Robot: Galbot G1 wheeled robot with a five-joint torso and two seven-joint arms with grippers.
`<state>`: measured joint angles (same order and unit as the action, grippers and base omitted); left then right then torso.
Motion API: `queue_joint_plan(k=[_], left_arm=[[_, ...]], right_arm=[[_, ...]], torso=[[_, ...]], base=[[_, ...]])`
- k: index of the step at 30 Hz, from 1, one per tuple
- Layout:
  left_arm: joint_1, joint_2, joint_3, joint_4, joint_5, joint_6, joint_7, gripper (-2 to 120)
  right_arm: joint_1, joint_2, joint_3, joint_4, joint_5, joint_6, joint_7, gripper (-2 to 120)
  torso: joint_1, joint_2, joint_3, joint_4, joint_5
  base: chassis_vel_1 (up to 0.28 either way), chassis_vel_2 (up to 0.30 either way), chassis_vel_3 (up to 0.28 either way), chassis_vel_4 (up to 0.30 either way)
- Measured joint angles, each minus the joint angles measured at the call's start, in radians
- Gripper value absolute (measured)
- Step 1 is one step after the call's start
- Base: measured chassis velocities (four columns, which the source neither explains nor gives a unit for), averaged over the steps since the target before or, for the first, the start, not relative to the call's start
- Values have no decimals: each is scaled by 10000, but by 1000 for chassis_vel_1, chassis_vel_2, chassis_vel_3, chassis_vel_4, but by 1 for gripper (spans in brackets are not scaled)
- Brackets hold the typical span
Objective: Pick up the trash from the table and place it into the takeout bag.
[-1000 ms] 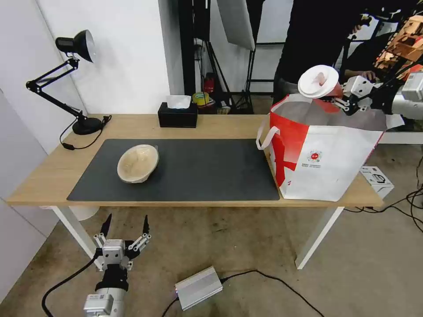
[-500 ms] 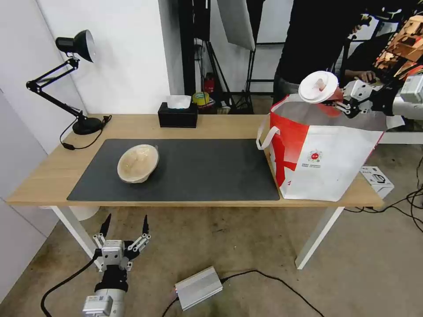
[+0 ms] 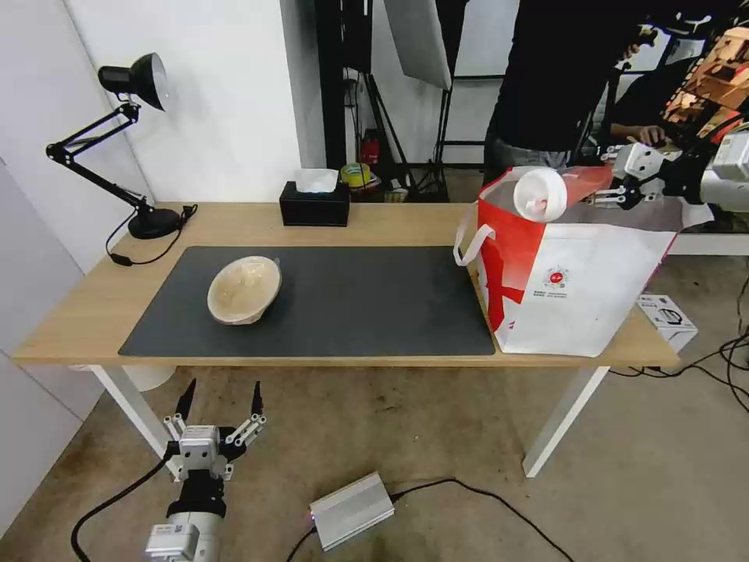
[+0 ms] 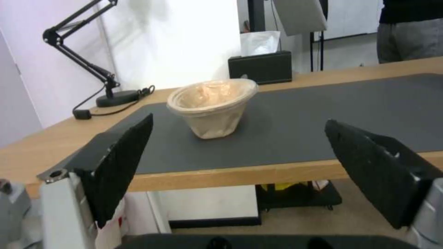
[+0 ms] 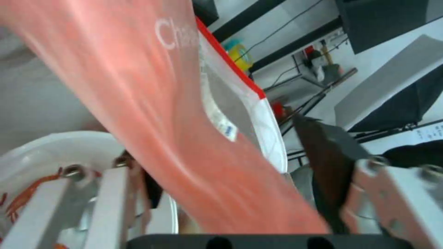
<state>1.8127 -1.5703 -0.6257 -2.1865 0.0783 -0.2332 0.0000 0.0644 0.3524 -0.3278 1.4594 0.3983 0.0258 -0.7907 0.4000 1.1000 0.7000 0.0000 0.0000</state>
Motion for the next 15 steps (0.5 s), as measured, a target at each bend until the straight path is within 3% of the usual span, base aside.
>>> queue_joint_plan(k=[6,15], left_arm=[[-25,10,-2,27,-16,0,0,100],[-31,9,-8,62,-29,0,-3,100]], right_arm=[[240,77,-152,-157,-3,15,-182,86],[399,109,-195,-313,-58,87,-513,91]], torso=[[0,0,0,0,0],[0,0,0,0,0]], base=[[0,0,0,0],[0,0,0,0]])
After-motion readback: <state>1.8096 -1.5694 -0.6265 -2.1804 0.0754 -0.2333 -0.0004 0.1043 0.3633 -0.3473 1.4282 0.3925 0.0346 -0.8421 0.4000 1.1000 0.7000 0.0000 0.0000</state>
